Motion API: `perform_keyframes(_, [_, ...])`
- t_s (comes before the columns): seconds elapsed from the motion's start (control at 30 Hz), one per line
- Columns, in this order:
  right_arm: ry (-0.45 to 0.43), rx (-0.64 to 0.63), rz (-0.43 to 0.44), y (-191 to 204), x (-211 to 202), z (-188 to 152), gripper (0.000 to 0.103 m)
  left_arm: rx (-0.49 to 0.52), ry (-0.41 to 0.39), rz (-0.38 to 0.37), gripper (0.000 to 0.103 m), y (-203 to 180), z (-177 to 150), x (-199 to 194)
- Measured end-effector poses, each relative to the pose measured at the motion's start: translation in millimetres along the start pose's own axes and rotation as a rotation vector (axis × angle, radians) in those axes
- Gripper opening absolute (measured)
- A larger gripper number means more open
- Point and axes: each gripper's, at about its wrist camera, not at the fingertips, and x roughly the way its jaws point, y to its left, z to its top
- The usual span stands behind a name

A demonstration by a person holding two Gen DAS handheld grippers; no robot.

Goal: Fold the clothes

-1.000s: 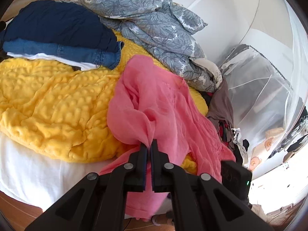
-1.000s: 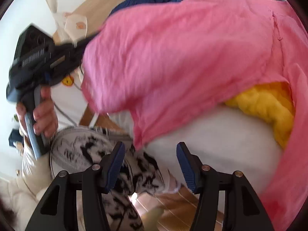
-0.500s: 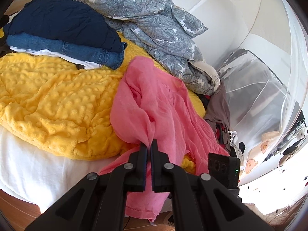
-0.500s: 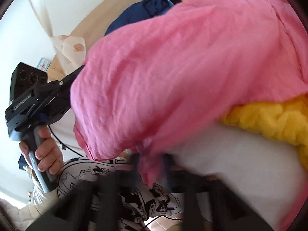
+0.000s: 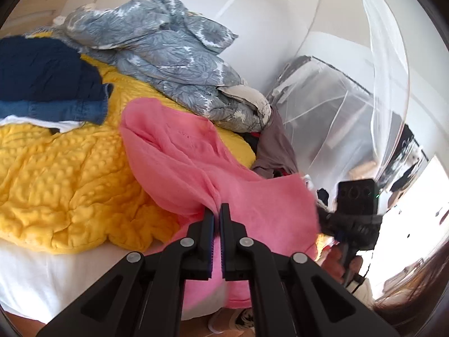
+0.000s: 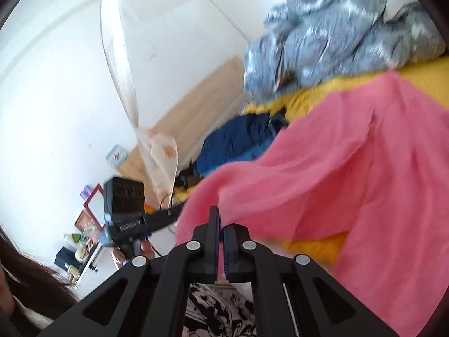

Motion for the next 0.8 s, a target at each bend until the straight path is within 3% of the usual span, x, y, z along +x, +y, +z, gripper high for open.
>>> perform_keyframes(0.27, [-0.025, 0.021, -0.091, -16, -28, 4, 0.002, -0.067, 0.172, 0.184, 0.010, 25, -17, 30])
perform_keyframes(0.43, [0.120, 0.050, -0.213, -34, -11, -12, 0.007, -0.139, 0.213, 0.237, 0.012, 47, -26, 28])
perform_keyframes(0.5, [0.175, 0.062, -0.254, -39, -3, -17, 0.022, -0.138, 0.210, 0.269, 0.012, 49, -27, 26])
perform_keyframes(0.53, [0.199, 0.064, -0.273, -40, -1, -20, 0.044, -0.137, 0.207, 0.287, 0.012, 50, -26, 25])
perform_keyframes(0.57, [0.211, 0.061, -0.292, -40, 0, -23, 0.058, -0.142, 0.198, 0.307, 0.012, 52, -26, 22])
perform_keyframes(0.8, [0.147, 0.051, -0.281, -38, -22, -25, 0.060, -0.200, 0.061, 0.367, 0.012, 70, -5, -15])
